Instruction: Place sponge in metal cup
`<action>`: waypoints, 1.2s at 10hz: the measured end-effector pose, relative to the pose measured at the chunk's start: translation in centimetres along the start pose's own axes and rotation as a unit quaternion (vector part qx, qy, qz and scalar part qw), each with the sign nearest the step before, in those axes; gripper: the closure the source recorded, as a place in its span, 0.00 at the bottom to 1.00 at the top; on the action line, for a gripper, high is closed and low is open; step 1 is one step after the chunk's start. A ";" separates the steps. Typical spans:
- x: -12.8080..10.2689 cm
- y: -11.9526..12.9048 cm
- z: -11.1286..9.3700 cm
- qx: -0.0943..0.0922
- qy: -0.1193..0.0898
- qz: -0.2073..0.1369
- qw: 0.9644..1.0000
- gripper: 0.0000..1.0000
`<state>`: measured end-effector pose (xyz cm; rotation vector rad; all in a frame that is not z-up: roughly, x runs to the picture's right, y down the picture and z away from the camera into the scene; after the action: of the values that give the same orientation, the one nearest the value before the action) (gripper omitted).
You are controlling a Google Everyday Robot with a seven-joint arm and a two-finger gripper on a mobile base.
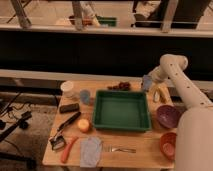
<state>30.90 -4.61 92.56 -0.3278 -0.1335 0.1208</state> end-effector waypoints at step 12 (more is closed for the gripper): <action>1.0 -1.2 1.5 -0.004 0.021 0.006 1.000 0.74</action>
<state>31.73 -5.14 94.48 -0.3395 -0.0907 0.1245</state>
